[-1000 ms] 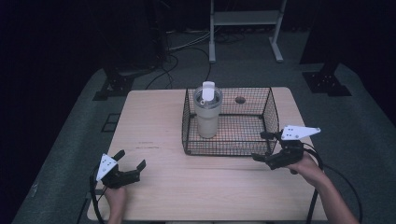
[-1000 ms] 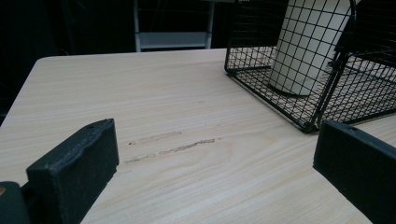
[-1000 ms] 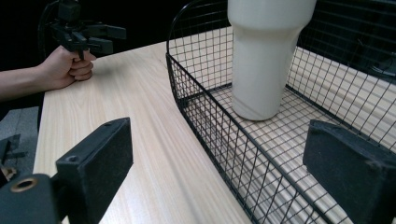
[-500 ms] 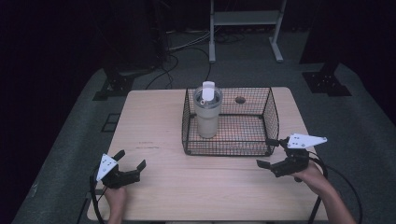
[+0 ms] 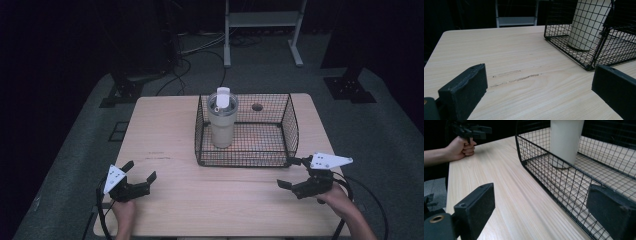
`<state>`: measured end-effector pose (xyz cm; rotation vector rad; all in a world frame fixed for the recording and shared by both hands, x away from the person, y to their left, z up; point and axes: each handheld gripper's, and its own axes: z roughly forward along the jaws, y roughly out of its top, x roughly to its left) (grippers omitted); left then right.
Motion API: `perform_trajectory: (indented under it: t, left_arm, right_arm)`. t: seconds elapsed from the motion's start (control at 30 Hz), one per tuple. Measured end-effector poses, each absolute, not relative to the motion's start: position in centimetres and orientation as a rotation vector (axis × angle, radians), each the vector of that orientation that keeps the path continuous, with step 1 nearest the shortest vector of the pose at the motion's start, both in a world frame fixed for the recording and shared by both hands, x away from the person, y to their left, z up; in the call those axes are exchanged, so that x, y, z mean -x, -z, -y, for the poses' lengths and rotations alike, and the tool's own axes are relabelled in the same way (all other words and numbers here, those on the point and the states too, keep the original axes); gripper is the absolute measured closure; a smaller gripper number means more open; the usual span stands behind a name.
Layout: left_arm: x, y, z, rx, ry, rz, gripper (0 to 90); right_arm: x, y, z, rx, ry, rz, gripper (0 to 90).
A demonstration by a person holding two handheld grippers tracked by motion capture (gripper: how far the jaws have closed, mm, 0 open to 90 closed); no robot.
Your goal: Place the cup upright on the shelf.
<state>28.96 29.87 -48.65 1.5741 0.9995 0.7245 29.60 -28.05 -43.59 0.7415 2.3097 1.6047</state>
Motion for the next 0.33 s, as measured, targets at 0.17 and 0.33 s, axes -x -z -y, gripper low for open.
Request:
perform_trajectory:
  t: [0.17, 0.33]
  left_arm:
    - [-29.0, 48.7, -29.9, -1.576, -0.725, -1.001, 0.0]
    - [-29.0, 48.7, -29.8, -1.576, -0.726, -1.001, 0.0]
  right_arm:
    - [-29.1, 44.6, 28.0, -0.770, -1.590, -2.304, 7.8]
    - [-28.5, 45.7, 27.8, -0.796, -1.576, -2.289, 7.8]
